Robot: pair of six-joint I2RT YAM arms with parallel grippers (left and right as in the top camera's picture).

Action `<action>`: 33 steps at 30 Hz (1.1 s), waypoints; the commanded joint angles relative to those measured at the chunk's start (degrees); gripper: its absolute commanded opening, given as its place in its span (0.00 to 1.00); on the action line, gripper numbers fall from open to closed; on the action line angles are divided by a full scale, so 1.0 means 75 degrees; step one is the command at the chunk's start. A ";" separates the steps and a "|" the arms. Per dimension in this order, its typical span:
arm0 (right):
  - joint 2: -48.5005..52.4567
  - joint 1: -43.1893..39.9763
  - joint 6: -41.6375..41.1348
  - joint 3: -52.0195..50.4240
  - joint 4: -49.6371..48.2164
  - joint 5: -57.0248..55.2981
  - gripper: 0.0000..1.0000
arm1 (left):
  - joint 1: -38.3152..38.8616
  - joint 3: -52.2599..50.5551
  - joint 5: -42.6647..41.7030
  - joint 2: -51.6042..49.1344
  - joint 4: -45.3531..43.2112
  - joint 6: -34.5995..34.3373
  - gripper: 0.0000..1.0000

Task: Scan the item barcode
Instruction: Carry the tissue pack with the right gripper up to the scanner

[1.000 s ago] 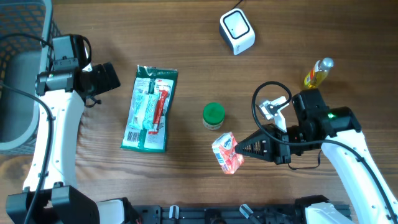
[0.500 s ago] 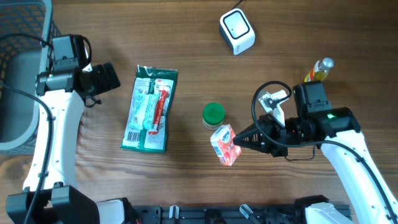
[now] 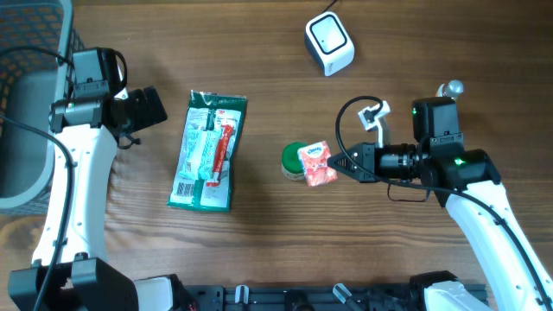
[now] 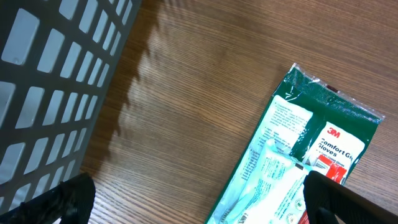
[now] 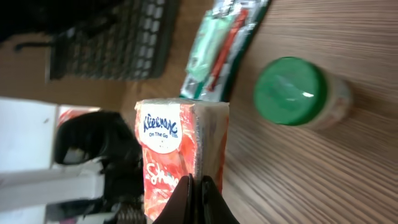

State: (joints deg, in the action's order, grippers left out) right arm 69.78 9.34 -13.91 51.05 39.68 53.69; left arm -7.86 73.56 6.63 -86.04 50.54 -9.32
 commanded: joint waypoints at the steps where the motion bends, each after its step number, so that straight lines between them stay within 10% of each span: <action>1: -0.0076 0.0032 -0.0428 0.0032 -0.0052 -0.0691 0.04 | -0.0026 0.0006 0.0067 -0.0029 -0.0017 -0.0070 1.00; 14: -0.0079 0.0583 -0.1306 0.0787 0.0379 -0.2527 0.04 | -0.0026 0.0006 0.0067 -0.0029 -0.0017 -0.0070 1.00; 24: 0.0871 0.0583 -0.0513 0.4884 0.3255 -0.5324 0.04 | -0.0026 0.0006 0.0067 -0.0026 -0.0017 -0.0070 1.00; 33: 0.3325 0.1107 0.1177 0.5193 0.0921 -0.8483 0.04 | -0.0026 0.0006 0.0067 -0.0029 -0.0017 -0.0070 1.00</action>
State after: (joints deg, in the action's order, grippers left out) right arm 89.17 14.85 -12.40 89.52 51.79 1.02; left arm -7.86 73.56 6.61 -86.04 50.57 -9.32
